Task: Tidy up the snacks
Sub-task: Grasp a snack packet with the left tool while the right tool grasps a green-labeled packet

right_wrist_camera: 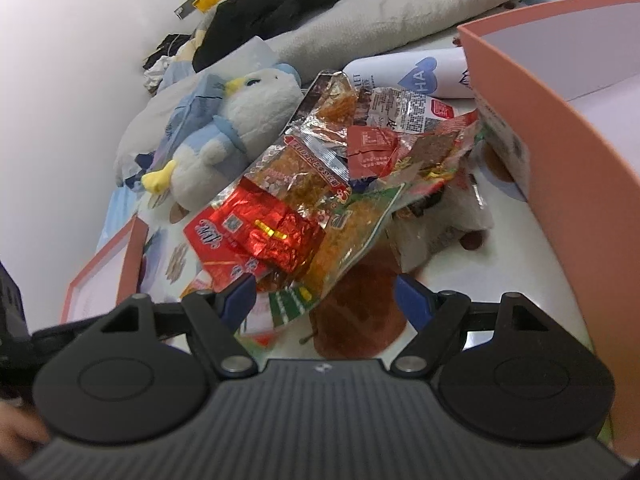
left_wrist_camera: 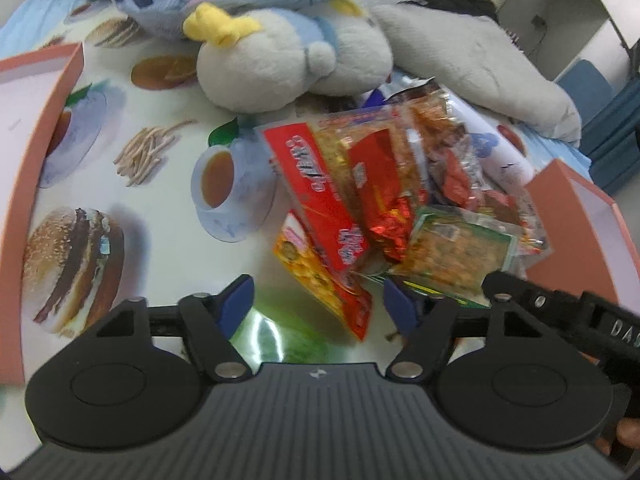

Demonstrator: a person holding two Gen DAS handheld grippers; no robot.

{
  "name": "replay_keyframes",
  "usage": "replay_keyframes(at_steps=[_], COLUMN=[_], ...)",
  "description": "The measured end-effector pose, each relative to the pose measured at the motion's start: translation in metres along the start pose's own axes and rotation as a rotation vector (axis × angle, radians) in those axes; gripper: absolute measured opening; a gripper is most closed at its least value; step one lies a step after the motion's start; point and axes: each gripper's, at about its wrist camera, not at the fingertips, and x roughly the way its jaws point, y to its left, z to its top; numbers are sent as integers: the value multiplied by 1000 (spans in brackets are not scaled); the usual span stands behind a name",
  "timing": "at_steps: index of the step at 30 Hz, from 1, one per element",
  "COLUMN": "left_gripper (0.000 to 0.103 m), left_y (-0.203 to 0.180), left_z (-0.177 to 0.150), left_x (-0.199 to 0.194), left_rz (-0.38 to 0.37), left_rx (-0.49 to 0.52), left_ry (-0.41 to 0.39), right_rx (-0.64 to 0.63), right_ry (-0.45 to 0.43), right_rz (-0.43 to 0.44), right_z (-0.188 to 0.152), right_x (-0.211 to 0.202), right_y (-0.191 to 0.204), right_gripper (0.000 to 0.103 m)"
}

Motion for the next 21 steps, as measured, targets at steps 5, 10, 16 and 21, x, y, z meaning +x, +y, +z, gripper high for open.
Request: replay_keyframes(at_steps=[5,10,16,21], left_gripper=[55,23,7,3], left_y=[8,2,0,1], left_z=[0,-2,-9,-19], left_x=[20,26,18,2], left_rz=[-20,-32,-66,-73], left_rx=[0,65,44,4], left_ry=[25,30,28,26], right_rx=[39,34,-11,-51], right_ry=[10,25,25,44], right_rz=[12,-17,-37,-66], right_z=[9,15,17,10], right_x=[25,44,40,26], right_y=[-1,1,1,6], right_gripper=[68,49,21,20])
